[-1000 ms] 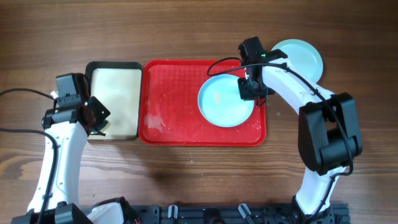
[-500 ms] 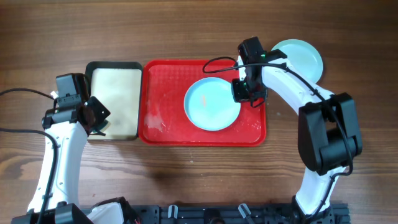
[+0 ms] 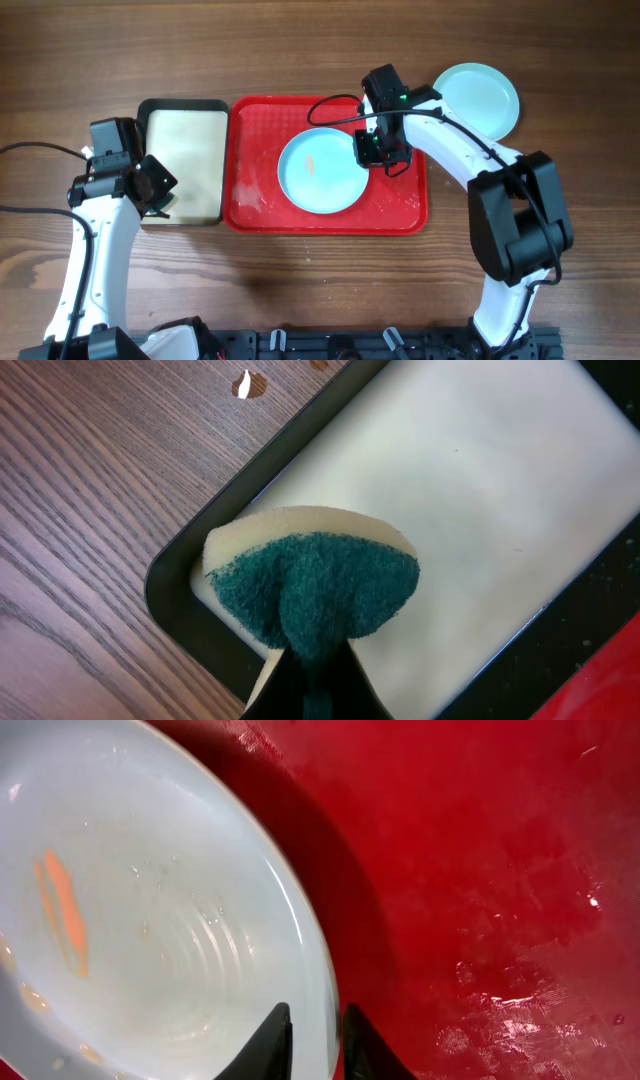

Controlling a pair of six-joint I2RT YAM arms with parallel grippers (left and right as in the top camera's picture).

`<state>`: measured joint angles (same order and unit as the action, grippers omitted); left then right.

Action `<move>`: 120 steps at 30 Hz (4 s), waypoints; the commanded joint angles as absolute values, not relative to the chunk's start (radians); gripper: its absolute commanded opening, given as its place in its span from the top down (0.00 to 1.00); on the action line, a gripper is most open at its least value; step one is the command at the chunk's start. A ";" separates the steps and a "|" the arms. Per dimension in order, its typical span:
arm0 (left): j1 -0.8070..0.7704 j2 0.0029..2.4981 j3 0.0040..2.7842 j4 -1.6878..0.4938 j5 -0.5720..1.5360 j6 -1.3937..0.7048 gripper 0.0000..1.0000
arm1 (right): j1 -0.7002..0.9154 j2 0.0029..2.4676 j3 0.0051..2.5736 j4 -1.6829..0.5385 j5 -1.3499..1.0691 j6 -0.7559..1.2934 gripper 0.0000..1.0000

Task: Clean dirty plates on tray and stack at the side
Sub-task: 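Slide the light-blue plate left toward the tray center with the right gripper, then move the sponge from the black tray onto the plate with the left gripper, then scrub the plate with the sponge while the right gripper holds the rim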

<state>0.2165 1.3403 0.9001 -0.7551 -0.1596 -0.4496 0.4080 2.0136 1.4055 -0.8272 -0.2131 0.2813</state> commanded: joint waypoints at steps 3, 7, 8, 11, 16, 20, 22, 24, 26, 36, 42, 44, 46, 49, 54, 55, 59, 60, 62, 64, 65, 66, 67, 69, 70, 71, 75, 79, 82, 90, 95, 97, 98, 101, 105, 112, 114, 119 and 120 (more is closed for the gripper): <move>0.220 1.324 0.894 -0.752 -0.154 -0.448 0.96 | 0.408 1.993 1.396 -0.808 -0.154 0.291 0.80; 0.220 1.324 0.894 -0.728 -0.080 -0.346 0.96 | 0.408 1.993 1.396 -0.801 -0.153 0.290 0.85; 0.220 1.324 0.894 -0.715 -0.039 -0.310 0.96 | 0.408 1.993 1.396 -0.800 -0.153 0.290 0.87; 0.220 1.324 0.894 -0.677 0.084 -0.228 0.96 | 0.408 1.993 1.396 -0.795 -0.154 0.291 0.89; 0.204 1.324 0.894 -0.596 0.321 -0.212 0.96 | 0.408 1.993 1.396 -0.796 -0.154 0.289 0.89; 0.108 1.324 0.910 -0.557 0.332 -0.213 0.96 | 0.408 1.993 1.396 -0.793 -0.154 0.289 0.89; 0.044 1.324 0.936 -0.565 0.313 -0.219 0.96 | 0.409 1.993 1.396 -0.793 -0.157 0.289 0.89; -0.014 1.324 0.960 -0.570 0.289 -0.249 0.96 | 0.409 1.993 1.395 -0.793 -0.157 0.289 0.89; -0.098 1.324 0.981 -0.550 0.268 -0.303 0.96 | 0.408 1.993 1.394 -0.793 -0.158 0.290 0.89; -0.346 1.400 0.981 -0.465 0.084 -0.433 0.96 | 0.409 1.993 1.394 -0.789 -0.271 0.288 0.95; -0.368 1.501 0.981 -0.440 0.079 -0.474 0.96 | 0.409 1.993 1.393 -0.772 -0.271 0.289 0.95; -0.368 1.527 0.981 -0.420 0.077 -0.481 0.96 | 0.409 1.993 1.393 -0.767 -0.271 0.289 0.96; -0.369 1.555 0.981 -0.392 0.077 -0.493 0.96 | 0.409 1.994 1.392 -0.766 -0.271 0.289 0.96; -0.369 1.588 0.981 -0.374 0.077 -0.511 0.96 | 0.409 2.002 1.392 -0.766 -0.271 0.289 0.96; -0.369 1.642 0.981 -0.374 0.081 -0.533 0.96 | 0.409 2.008 1.378 -0.754 -0.270 0.288 0.95; -0.369 1.648 0.981 -0.374 0.081 -0.533 0.96 | 0.409 2.008 1.372 -0.750 -0.267 0.288 0.92; -0.380 1.662 0.981 -0.369 0.096 -0.533 0.96 | 0.409 2.009 1.360 -0.751 -0.247 0.288 0.85; -0.385 1.662 0.981 -0.368 0.095 -0.533 0.96 | 0.409 2.009 1.358 -0.752 -0.248 0.288 0.86; -0.394 1.666 0.981 -0.365 0.094 -0.533 0.96 | 0.409 2.009 1.345 -0.744 -0.248 0.288 0.86; -0.396 1.667 0.981 -0.365 0.086 -0.533 0.96 | 0.409 2.009 1.340 -0.742 -0.248 0.286 0.84; -0.397 1.667 0.981 -0.362 0.087 -0.533 0.96 | 0.408 2.009 1.341 -0.734 -0.252 0.262 0.84; -0.397 1.667 0.981 -0.361 0.088 -0.533 0.96 | 0.408 2.005 1.342 -0.725 -0.272 0.233 0.83; -0.397 1.667 0.981 -0.361 0.088 -0.533 0.96 | 0.408 1.998 1.351 -0.724 -0.301 0.206 0.81; -0.397 1.667 0.981 -0.361 0.088 -0.533 0.96 | 0.408 1.970 1.372 -0.733 -0.315 0.205 0.78; -0.397 1.667 0.981 -0.360 0.088 -0.533 0.96 | 0.408 1.951 1.378 -0.731 -0.314 0.199 0.76; -0.397 1.667 0.981 -0.358 0.088 -0.533 0.96 | 0.408 1.930 1.383 -0.728 -0.308 0.195 0.74; -0.398 1.667 0.981 -0.358 0.088 -0.533 0.96 | 0.400 1.837 1.384 -0.746 -0.198 0.186 0.68; -0.397 1.667 0.981 -0.358 0.088 -0.533 0.96 | 0.388 1.816 1.382 -0.812 -0.072 0.215 0.68; -0.398 1.667 0.981 -0.357 0.088 -0.533 0.96 | 0.384 1.828 1.353 -0.806 -0.070 0.217 0.68; -0.398 1.667 0.981 -0.355 0.088 -0.533 0.96 | 0.384 1.863 1.202 -0.636 -0.197 0.213 0.69; -0.398 1.667 0.981 -0.354 0.088 -0.533 0.96 | 0.384 1.863 1.117 -0.533 -0.219 0.240 0.75; -0.398 1.667 0.981 -0.354 0.088 -0.533 0.96 | 0.384 1.863 1.098 -0.507 -0.219 0.253 0.80; -0.398 1.667 0.981 -0.354 0.088 -0.533 0.96 | 0.384 1.863 1.093 -0.504 -0.219 0.268 0.83; -0.398 1.667 0.981 -0.354 0.088 -0.533 0.96 | 0.384 1.863 1.093 -0.501 -0.219 0.270 0.85; -0.397 1.667 0.981 -0.354 0.088 -0.533 0.96 | 0.384 1.863 1.093 -0.498 -0.219 0.294 0.85; -0.398 1.666 0.981 -0.354 0.089 -0.533 0.96 | 0.384 1.863 1.093 -0.492 -0.250 0.352 0.96; -0.397 1.666 0.981 -0.354 0.096 -0.533 0.96 | 0.387 1.863 1.093 -0.492 -0.253 0.352 0.96; -0.398 1.666 0.981 -0.351 0.115 -0.533 0.96 | 0.390 1.863 1.093 -0.490 -0.252 0.371 0.96; -0.398 1.666 0.981 -0.350 0.115 -0.533 0.96 | 0.390 1.863 1.093 -0.489 -0.253 0.370 0.96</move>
<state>-0.3939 1.6573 0.9627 -0.3580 0.1005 -0.5190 0.3855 1.8465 1.1015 -0.4957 -0.2321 0.3439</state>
